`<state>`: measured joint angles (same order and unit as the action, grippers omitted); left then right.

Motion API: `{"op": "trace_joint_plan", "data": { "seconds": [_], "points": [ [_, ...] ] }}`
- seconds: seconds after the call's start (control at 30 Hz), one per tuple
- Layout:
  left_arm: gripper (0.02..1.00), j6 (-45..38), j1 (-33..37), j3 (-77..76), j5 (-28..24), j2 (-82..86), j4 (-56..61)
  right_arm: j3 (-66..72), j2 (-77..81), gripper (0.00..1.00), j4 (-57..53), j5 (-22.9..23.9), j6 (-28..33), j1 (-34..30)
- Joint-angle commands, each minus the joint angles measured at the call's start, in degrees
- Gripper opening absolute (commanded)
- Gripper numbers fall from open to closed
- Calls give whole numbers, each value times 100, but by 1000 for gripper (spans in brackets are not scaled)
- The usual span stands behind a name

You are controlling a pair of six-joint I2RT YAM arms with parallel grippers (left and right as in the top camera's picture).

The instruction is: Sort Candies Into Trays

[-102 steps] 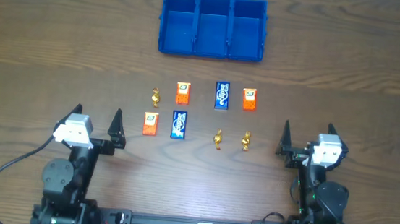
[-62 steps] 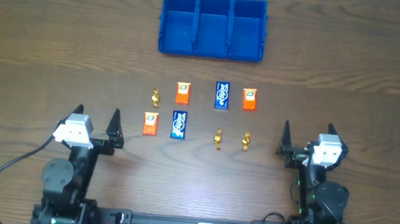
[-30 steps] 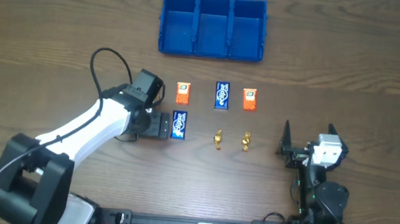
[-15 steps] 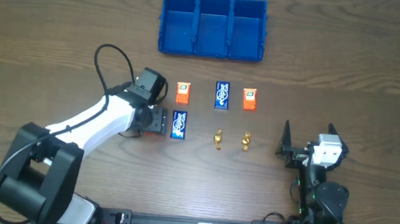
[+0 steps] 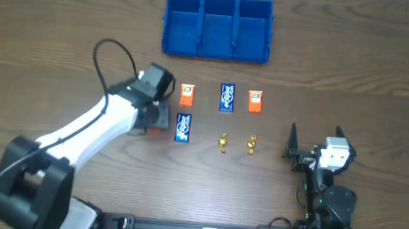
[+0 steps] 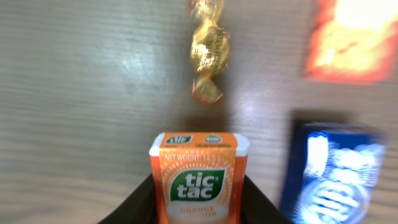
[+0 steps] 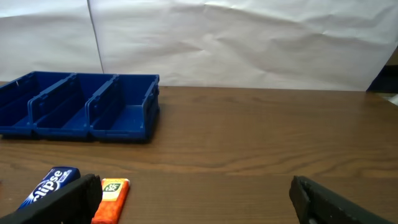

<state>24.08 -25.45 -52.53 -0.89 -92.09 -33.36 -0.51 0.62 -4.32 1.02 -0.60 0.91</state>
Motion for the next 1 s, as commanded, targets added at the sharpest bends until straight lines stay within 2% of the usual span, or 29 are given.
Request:
{"op": "trace_joint_plan", "data": {
  "seconds": [0.03,0.27,0.47,0.83,0.9,0.93,0.97,1.0],
  "points": [
    [235,168,-55,-2177,802,199,-883,7,-39,998,-46,-31,68,-39],
    [244,-269,188,-6295,944,-2105,-2048,7,-39,998,-46,-31,68,-39],
    [264,-317,232,-8747,857,-4175,-2590,7,-39,998,-46,-31,68,-39],
    [266,-577,485,-9154,636,-4999,-2503,7,-39,998,-46,-31,68,-39],
    [314,-599,485,-9154,669,-4999,-2507,7,-39,998,-46,-31,68,-39],
    [369,-608,483,-9154,721,-4999,-2511,7,-39,998,-46,-31,68,-39],
    [439,-608,483,-9154,728,-4999,-2511,7,-39,998,-46,-31,68,-39],
    [575,-601,483,-9154,726,-4999,-2511,7,-39,998,-46,-31,68,-39]
  ]
}}
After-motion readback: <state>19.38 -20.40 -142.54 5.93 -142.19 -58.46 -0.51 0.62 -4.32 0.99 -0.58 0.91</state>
